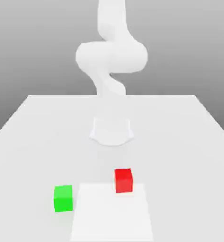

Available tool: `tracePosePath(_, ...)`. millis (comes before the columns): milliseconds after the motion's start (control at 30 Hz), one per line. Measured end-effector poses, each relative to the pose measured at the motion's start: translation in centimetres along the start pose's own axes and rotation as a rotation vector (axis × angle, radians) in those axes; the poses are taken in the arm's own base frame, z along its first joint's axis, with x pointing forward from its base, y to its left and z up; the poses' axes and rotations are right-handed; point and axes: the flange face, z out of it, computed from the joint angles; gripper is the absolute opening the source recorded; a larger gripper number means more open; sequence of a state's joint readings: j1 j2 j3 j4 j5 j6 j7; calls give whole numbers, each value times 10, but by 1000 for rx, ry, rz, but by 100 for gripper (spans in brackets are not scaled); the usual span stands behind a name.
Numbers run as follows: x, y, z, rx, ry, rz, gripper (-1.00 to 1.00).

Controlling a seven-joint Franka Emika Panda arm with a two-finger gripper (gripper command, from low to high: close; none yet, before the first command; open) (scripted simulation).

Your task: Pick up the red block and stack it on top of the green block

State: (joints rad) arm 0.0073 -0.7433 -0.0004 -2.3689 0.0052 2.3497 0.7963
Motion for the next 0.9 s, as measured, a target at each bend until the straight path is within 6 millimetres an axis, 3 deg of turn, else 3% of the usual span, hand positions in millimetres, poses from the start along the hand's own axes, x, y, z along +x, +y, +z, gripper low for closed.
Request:
tracePosePath(167,-45,34,117,-120,-140,-16,0)
tracePosePath(367,-128,101,224,-274,-307,-45,0)
tracePosePath(600,-253,216,309,-476,-508,-89,0)
tracePosePath(800,-286,250,347,-496,-528,-93,0)
tracePosePath(833,-289,253,350,-496,-528,-94,-100)
tracePosePath(900,-289,253,350,-496,-528,-94,-100)
